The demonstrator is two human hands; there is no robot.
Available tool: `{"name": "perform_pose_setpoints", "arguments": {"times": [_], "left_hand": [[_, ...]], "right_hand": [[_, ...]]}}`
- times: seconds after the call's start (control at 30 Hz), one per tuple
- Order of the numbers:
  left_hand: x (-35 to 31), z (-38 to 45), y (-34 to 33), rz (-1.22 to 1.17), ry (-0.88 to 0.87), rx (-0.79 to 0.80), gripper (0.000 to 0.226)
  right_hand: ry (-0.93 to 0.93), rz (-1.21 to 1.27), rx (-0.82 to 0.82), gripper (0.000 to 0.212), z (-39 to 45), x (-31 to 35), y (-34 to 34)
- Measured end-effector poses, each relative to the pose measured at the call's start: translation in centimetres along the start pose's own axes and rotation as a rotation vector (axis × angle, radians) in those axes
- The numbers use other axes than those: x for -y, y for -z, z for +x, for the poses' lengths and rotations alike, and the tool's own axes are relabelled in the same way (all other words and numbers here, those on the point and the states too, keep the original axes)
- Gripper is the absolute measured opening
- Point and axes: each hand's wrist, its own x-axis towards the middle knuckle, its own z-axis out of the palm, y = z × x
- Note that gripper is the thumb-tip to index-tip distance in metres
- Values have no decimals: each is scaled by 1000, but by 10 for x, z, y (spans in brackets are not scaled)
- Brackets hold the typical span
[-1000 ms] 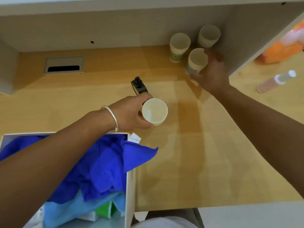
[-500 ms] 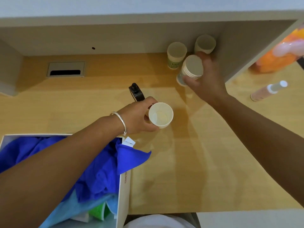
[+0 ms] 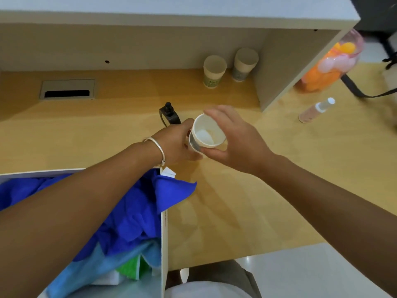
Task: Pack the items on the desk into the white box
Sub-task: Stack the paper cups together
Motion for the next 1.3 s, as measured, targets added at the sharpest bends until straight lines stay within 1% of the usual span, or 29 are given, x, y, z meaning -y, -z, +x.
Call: {"name": "perform_pose_setpoints", "arguments": {"times": [0.13, 0.3, 0.37, 0.43, 0.5, 0.57, 0.6, 0.63, 0.67, 0.7, 0.77, 0.83, 0.9, 0.97, 1.1, 1.2, 1.3], "left_hand": [[-2, -3, 1, 30, -1, -17, 64], [-3, -6, 3, 64, 12, -21, 54], [-4, -6, 2, 59, 25, -26, 53], [-5, -5, 1, 82, 37, -35, 53], [-6, -4, 2, 121, 55, -34, 53], [-7, -4, 3, 130, 87, -18, 56], [-8, -3, 3, 131, 97, -7, 58], [-9, -3, 2, 131, 106, -1, 59], [-9, -3, 2, 127, 116, -1, 60], [-10, -3, 1, 116, 128, -4, 61], [-12, -3, -1, 82, 151, -20, 63], [-11, -3, -3, 62, 165, -41, 64], [-11, -2, -3, 72, 162, -61, 65], [-10, -1, -4, 78, 152, -77, 66], [-9, 0, -4, 87, 142, -84, 69], [-10, -2, -1, 104, 135, -83, 74], [-15, -5, 4, 85, 117, -97, 79]], "right_hand": [[3, -60, 37, 77, -2, -8, -19], [50, -124, 105, 81, -10, -15, -40], [84, -113, 135, 85, -12, -18, -41], [95, -7, 152, 90, -12, -24, -39], [25, 179, 89, 86, -3, -33, -32], [-84, 283, -58, 72, 22, -51, -26], [-162, 283, -114, 66, 40, -64, -23], [-245, 253, -136, 63, 60, -77, -21], [-304, 207, -140, 63, 81, -91, -20], [-326, 163, -139, 66, 102, -104, -21], [-332, 110, -109, 74, 136, -127, -27], [-333, 37, -28, 78, 160, -145, -34], [-272, -48, 34, 76, 175, -156, -42], [-217, -94, 61, 74, 186, -164, -47], [-148, -49, 19, 70, 194, -169, -51], [-200, 7, -37, 70, 187, -163, -46], [-243, 145, -81, 76, 162, -147, -32]]}}
